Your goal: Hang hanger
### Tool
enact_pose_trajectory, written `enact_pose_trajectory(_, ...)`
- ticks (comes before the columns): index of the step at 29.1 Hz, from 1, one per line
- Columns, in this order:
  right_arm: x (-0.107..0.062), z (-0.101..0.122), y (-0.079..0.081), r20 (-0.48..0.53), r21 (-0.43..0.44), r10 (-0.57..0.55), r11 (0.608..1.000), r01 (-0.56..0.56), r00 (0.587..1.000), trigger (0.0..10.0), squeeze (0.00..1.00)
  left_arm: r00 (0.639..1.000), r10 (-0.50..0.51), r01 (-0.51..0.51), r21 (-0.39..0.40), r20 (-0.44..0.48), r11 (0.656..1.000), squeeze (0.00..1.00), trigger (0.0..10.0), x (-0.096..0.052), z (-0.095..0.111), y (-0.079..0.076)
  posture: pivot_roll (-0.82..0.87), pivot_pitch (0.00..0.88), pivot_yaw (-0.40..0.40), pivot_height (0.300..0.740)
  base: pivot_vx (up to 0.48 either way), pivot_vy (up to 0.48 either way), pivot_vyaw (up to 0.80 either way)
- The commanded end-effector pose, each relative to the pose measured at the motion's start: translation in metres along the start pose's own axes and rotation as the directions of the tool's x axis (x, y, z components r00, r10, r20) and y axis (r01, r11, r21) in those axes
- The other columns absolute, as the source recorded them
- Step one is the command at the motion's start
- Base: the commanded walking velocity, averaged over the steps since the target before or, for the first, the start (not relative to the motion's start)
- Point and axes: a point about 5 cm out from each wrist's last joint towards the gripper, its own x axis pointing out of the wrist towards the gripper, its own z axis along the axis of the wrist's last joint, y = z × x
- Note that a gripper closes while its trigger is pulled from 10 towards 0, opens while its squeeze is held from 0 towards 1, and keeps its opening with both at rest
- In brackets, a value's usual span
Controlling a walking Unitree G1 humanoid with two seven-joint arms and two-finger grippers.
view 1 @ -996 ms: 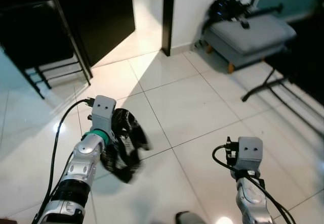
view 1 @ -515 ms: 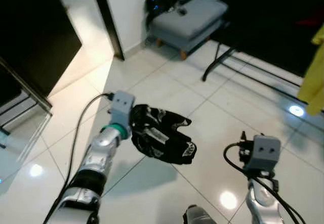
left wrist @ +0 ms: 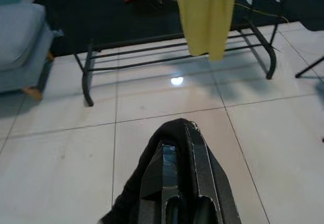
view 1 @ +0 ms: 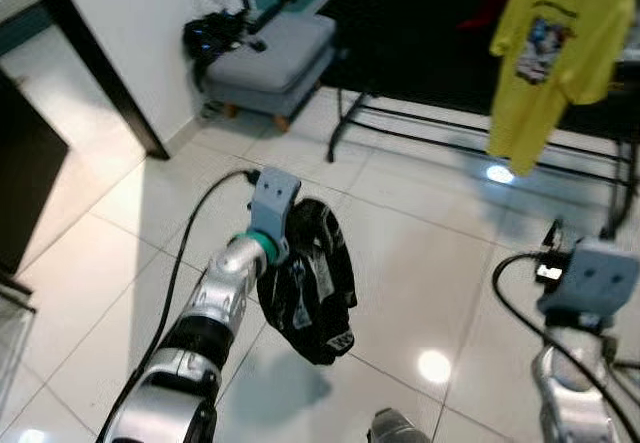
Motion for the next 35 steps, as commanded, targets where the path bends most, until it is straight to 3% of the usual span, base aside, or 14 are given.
enact_pose_trajectory(1,-0.005,-0.007,0.002,-0.050,0.008,0.002,1.000,-0.001,0.999,10.0,0.00,1.000,0.005,-0.005,0.003,0.010,1.000,0.00,10.0,-0.001,0.000,0.002,-0.34,0.030,0.243,0.740,0.000,0.000,-0.80)
enact_pose_trajectory(21,-0.006,-0.006,0.018,-0.089,0.026,0.070,0.997,-0.068,0.994,10.0,0.00,0.999,0.006,-0.006,-0.001,0.048,1.000,0.00,10.0,-0.005,0.001,0.003,-0.31,0.026,0.225,0.740,0.000,0.000,-0.80)
enact_pose_trajectory(25,-0.011,-0.002,0.040,-0.077,0.026,0.187,0.982,-0.186,0.979,10.0,0.00,0.997,0.060,-0.060,-0.010,0.041,0.998,0.00,10.0,-0.005,0.000,0.009,-0.31,0.029,0.220,0.740,0.000,0.000,0.00)
enact_pose_trajectory(28,-0.013,-0.003,0.046,-0.084,0.029,0.215,0.977,-0.214,0.973,10.0,0.00,0.996,0.081,-0.081,-0.007,0.029,0.997,0.00,10.0,-0.007,-0.003,0.012,-0.29,0.033,0.208,0.740,0.000,0.000,0.00)
enact_pose_trajectory(35,-0.012,-0.018,0.069,-0.149,0.079,0.331,0.943,-0.323,0.932,10.0,0.00,0.972,0.234,-0.235,-0.002,-0.028,0.972,0.00,10.0,-0.031,-0.029,0.028,-0.19,0.030,0.100,0.740,0.000,0.000,0.00)
